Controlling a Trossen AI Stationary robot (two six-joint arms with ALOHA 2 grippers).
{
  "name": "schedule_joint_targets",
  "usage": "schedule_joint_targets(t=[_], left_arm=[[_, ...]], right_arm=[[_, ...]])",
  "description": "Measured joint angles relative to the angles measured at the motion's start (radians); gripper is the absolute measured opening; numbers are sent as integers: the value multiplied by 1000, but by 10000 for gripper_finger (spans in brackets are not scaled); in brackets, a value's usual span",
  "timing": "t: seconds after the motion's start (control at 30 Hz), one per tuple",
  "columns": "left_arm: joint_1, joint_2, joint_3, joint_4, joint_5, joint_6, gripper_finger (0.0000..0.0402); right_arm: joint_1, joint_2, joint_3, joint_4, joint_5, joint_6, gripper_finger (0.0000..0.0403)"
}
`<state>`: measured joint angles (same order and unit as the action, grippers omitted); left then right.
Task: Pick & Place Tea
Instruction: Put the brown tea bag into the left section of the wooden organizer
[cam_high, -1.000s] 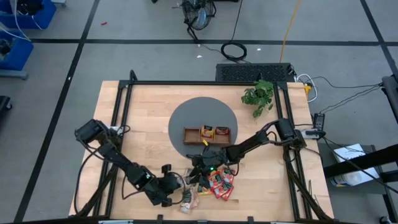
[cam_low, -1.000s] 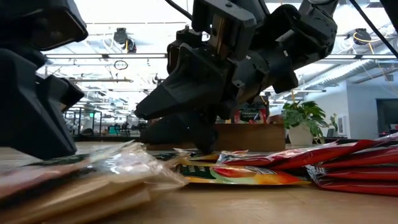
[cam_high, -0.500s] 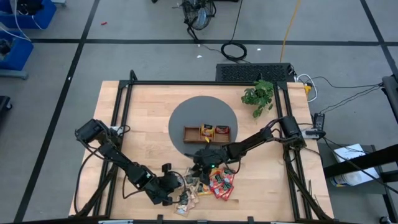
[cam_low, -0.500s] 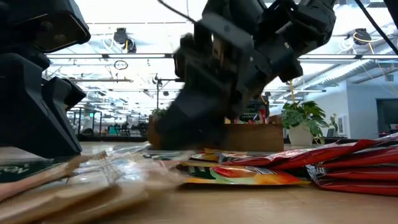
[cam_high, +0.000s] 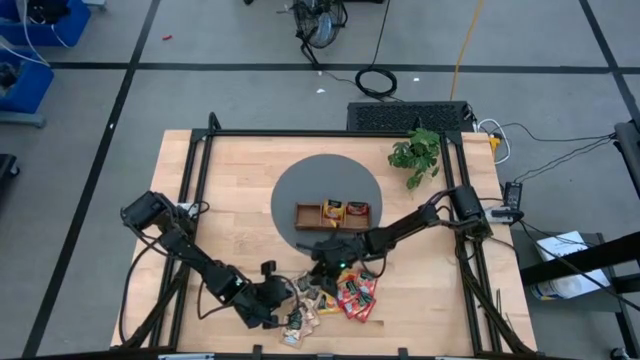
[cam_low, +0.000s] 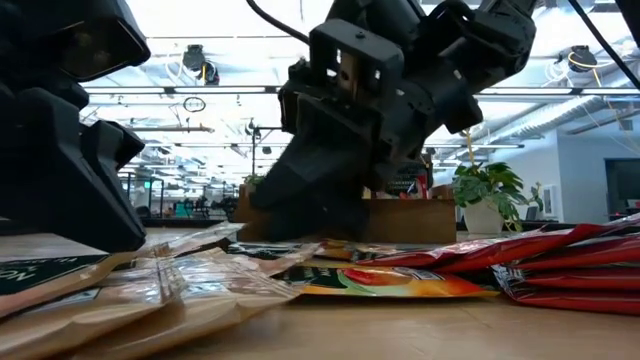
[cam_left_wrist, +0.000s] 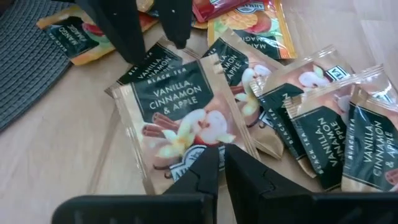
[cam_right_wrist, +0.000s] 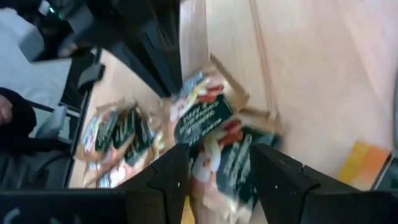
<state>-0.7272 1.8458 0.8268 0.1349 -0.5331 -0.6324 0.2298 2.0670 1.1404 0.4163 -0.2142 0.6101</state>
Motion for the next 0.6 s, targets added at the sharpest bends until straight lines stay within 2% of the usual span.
schedule_joint_targets(t=[0.13, 0.3, 0.6], left_arm=[[3, 0, 0, -1, 0, 2, 35], [13, 0, 0, -1, 1, 10, 35], [42, 0, 0, 2, 2, 36, 35]], right_arm=[[-11, 0, 0, 29, -27, 7, 155], [-24, 0, 0, -36, -44, 26, 155], [-25, 0, 0, -34, -53, 25, 155]])
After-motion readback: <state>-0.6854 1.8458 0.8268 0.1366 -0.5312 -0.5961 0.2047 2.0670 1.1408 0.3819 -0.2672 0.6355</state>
